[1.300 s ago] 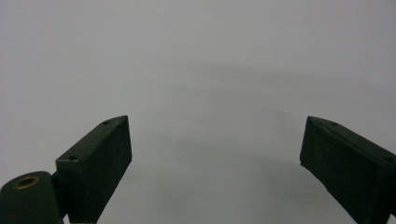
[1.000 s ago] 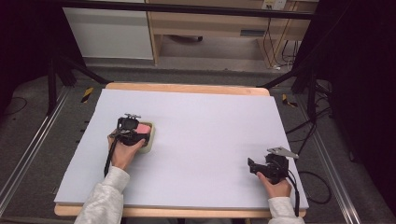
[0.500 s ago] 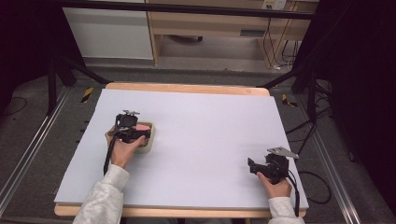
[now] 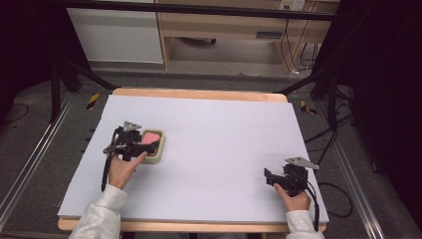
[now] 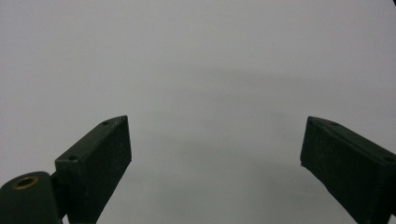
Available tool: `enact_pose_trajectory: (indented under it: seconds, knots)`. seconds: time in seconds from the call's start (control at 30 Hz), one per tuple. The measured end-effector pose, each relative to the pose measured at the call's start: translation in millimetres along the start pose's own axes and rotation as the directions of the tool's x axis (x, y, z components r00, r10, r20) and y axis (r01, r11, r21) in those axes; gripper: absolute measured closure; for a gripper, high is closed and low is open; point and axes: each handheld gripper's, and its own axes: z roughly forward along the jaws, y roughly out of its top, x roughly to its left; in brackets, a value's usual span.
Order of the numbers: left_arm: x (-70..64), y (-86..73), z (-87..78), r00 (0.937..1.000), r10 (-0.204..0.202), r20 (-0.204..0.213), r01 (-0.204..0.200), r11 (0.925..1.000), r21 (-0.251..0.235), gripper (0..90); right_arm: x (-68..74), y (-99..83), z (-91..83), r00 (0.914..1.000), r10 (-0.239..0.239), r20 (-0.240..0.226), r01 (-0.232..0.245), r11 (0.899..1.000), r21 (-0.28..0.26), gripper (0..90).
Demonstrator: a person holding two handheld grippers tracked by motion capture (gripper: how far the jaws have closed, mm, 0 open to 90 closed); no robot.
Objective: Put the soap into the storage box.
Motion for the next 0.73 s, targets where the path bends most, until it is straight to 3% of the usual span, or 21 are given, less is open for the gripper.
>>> enact_pose_trajectory:
  seconds: [0.03, 0.17, 0.3, 0.5, 0.73]
  knots:
    - [1.8, -7.6, -6.0, 0.9998, -0.003, 0.018, 0.004, 0.9997, -0.023, 29.2, -0.2, 0.0, 0.0, 1.0000, 0.002, 0.000, -0.002, 1.000, -0.004, 8.9]
    - [6.1, -19.7, -14.2, 0.9992, -0.005, 0.040, 0.006, 0.9992, -0.038, 28.1, -0.3, -0.4, -0.3, 1.0000, 0.003, 0.001, -0.003, 1.000, -0.005, 8.6]
    - [13.9, -35.4, -24.9, 0.9997, 0.002, 0.026, -0.001, 0.9985, -0.055, 26.2, -0.6, -0.9, -1.5, 1.0000, 0.007, 0.007, -0.007, 1.000, -0.012, 8.4]
    - [33.5, -59.6, -35.2, 0.9977, -0.039, -0.056, 0.036, 0.9984, -0.043, 24.1, -2.0, -1.2, -1.4, 0.9999, 0.010, 0.014, -0.009, 1.000, -0.012, 8.3]
    - [45.4, -75.3, -41.6, 0.9952, -0.043, -0.089, 0.040, 0.9988, -0.026, 22.9, -4.2, -1.8, -1.8, 0.9995, 0.019, 0.026, -0.019, 1.000, -0.012, 8.2]
